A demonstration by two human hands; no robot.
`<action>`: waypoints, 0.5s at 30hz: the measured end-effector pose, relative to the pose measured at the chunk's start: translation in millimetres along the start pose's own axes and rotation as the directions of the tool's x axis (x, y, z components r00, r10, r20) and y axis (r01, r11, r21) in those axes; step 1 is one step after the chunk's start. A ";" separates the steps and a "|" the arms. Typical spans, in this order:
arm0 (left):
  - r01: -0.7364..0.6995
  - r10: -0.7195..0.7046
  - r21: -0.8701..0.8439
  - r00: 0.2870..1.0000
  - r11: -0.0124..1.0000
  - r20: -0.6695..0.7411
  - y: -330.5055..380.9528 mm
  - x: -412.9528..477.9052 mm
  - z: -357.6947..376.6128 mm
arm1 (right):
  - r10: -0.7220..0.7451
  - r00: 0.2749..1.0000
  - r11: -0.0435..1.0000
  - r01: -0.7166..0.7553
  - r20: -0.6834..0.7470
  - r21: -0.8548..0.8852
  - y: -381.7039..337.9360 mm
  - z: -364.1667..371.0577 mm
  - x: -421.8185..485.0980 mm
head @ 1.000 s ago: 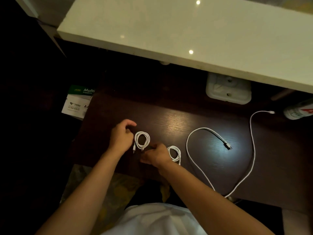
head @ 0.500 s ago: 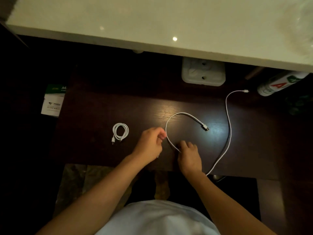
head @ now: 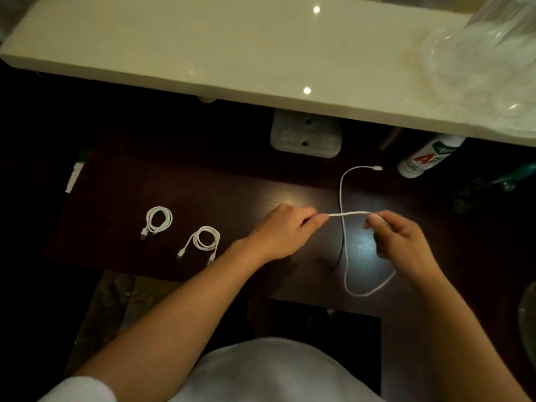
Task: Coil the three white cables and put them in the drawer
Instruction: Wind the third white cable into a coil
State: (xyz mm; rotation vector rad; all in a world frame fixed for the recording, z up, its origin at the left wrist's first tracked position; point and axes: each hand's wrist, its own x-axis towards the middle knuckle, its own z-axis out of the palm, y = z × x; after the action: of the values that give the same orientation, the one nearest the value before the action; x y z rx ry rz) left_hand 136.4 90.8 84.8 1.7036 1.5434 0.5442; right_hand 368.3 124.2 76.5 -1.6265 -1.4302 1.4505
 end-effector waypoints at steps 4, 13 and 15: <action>0.155 -0.146 -0.236 0.988 0.959 0.055 45.3 7.0 -1.2 | 0.074 0.983 0.991 -0.054 -0.166 0.126 12.0 -53.3 15.2; 0.383 0.089 -0.875 0.901 0.298 0.424 95.7 -22.1 4.8 | 0.073 0.997 0.864 -0.067 -0.007 -0.499 42.3 -52.1 29.0; 0.358 0.122 -0.884 0.905 0.300 0.407 98.9 -22.2 3.9 | -0.031 0.996 0.766 0.080 0.088 -0.637 24.0 -38.0 17.2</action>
State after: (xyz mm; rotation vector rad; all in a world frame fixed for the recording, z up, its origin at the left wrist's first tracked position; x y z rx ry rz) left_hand 199.1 70.2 161.8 0.6267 0.6773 0.7558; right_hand 409.5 142.3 59.7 -1.8999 -2.1661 1.0346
